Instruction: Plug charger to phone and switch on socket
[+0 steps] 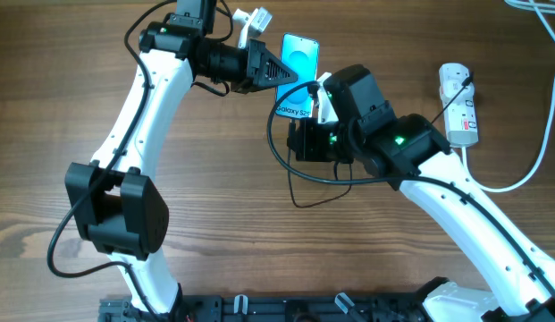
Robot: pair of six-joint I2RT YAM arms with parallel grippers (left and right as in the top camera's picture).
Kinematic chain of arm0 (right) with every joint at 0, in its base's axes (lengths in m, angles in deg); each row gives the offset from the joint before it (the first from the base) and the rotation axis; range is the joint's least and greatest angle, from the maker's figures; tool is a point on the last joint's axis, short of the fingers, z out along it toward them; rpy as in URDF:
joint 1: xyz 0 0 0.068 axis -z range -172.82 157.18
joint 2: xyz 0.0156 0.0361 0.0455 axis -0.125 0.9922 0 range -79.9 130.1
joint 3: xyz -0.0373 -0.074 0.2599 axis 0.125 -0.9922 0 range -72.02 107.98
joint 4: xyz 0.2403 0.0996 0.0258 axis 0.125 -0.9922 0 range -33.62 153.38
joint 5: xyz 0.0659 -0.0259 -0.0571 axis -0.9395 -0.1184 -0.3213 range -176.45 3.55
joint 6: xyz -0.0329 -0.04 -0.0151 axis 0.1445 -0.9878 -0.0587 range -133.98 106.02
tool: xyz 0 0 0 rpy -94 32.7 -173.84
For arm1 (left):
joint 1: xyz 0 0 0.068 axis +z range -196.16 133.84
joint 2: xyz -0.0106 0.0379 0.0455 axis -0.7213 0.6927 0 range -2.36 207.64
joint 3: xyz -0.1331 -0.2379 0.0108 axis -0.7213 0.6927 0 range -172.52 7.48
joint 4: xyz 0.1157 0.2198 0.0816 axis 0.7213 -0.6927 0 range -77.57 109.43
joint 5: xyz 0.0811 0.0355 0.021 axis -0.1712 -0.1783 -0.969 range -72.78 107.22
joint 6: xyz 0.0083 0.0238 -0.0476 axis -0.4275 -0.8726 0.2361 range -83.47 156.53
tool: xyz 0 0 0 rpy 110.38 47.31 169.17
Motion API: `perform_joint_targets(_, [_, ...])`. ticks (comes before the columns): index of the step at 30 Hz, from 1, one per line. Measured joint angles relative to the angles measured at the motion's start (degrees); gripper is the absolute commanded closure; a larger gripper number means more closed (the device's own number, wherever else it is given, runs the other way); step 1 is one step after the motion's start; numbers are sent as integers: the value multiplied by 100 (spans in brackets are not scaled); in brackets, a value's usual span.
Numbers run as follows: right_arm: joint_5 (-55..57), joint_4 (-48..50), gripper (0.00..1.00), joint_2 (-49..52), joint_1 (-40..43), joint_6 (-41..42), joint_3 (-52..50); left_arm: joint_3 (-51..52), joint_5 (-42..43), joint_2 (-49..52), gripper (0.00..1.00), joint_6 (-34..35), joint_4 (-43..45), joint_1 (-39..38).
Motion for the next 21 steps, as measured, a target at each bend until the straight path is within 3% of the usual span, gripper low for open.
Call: perform_joint_targets(21, [-2, 17, 95, 55, 0, 0, 0, 0, -92, 0, 96, -42, -15, 0])
